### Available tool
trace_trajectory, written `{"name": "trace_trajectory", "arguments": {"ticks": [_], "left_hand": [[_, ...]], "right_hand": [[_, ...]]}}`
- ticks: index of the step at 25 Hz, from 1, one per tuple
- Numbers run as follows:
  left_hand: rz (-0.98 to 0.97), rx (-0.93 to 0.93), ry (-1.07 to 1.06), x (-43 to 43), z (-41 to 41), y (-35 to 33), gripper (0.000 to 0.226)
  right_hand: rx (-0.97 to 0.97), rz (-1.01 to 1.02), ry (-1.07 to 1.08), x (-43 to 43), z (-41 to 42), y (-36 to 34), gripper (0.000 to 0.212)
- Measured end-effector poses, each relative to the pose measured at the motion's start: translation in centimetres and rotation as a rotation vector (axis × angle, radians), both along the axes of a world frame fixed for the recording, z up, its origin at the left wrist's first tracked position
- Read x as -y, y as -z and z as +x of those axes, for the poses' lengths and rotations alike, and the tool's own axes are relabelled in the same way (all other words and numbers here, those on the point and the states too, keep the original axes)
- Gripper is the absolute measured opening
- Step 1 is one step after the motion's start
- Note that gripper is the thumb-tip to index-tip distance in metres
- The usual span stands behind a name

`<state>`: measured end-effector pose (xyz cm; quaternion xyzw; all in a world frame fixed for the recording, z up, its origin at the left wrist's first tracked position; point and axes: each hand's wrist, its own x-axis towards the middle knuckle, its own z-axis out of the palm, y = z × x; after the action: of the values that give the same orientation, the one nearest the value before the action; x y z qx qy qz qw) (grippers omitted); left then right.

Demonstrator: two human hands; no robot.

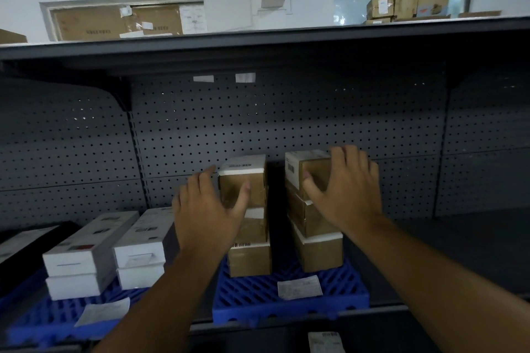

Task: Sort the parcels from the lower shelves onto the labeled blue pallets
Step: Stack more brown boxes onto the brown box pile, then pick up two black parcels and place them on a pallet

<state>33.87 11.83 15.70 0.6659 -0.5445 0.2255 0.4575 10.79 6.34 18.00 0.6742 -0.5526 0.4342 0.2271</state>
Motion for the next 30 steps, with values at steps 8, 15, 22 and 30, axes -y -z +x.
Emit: {"name": "trace_trajectory", "arguments": {"ticks": [8,15,22,30], "left_hand": [[0.015,0.015,0.086,-4.6,0.1,4.2,0.063],[0.189,-0.035,0.160,-14.8,-1.6,12.4,0.061],[0.366,-0.084,0.066,-22.1,-2.1,20.4,0.060],[0.525,-0.172,-0.005,-25.4,2.0,27.1,0.060]], "right_hand": [[-0.028,0.070,-0.048,-5.1,-0.4,4.6,0.056],[0.109,0.237,-0.247,-13.4,-3.0,13.8,0.053],[0.096,0.525,-0.272,-19.7,-4.6,23.6,0.046],[0.091,0.815,-0.197,-22.4,-3.6,28.6,0.047]]}}
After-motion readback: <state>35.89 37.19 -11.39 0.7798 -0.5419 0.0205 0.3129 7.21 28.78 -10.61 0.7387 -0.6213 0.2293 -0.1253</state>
